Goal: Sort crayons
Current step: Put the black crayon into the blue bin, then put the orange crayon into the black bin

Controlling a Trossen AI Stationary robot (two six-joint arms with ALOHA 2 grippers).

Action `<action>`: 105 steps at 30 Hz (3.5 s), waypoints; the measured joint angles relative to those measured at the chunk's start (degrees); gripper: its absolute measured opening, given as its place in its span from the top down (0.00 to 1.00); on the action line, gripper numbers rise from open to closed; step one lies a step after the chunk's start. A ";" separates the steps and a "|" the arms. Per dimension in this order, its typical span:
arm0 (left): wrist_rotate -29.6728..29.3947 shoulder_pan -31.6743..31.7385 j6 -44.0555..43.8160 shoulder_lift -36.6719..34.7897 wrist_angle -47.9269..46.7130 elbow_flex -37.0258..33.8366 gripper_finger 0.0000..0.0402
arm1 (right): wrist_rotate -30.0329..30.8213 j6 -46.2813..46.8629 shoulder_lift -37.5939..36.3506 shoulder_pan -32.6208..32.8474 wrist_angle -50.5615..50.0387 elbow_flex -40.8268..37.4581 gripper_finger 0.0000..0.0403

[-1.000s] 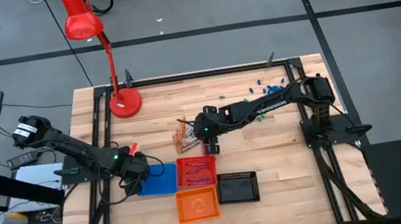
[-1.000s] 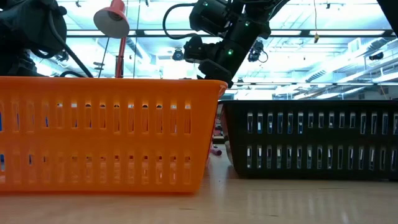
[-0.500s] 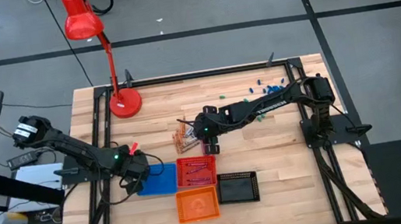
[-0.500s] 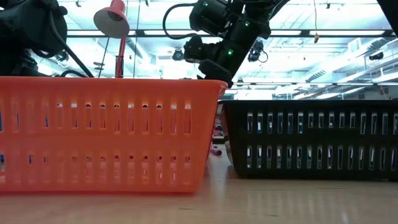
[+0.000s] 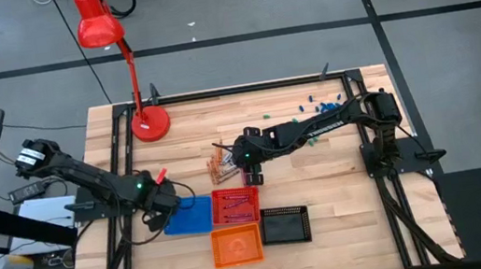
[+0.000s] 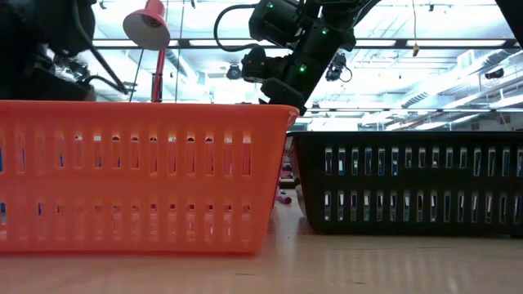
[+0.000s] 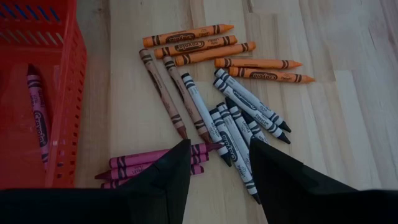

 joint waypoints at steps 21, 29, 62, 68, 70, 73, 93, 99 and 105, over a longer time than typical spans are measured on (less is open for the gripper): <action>-3.77 -3.06 11.53 0.85 12.98 16.01 0.91 | 0.00 -0.04 0.02 0.00 -0.95 0.00 0.58; -1.21 -4.03 11.20 6.86 11.08 15.92 0.91 | 0.00 -0.04 0.02 0.01 -1.33 0.00 0.58; -23.78 2.65 30.05 14.21 6.27 24.25 0.66 | 8.12 4.41 -11.70 4.20 -7.52 -4.44 0.58; -26.56 7.19 36.55 14.21 9.09 24.24 0.66 | 11.70 6.36 -20.80 8.28 3.80 -17.60 0.58; -26.57 8.64 39.03 14.21 10.66 24.23 0.66 | 13.50 6.43 -23.89 9.88 9.38 -22.15 0.58; -26.57 10.65 42.14 14.21 13.27 24.23 0.66 | 14.68 6.47 -27.61 12.15 17.75 -27.79 0.58; -7.57 32.33 43.84 14.77 24.32 24.21 0.66 | 18.78 9.24 -29.81 17.97 38.84 -41.70 0.58; -2.88 38.17 39.00 19.70 25.40 24.19 0.66 | 18.78 7.85 -29.79 17.74 38.56 -41.70 0.58; -2.91 38.14 52.48 26.63 32.37 24.16 0.66 | 19.43 5.91 -29.79 17.42 38.57 -41.70 0.58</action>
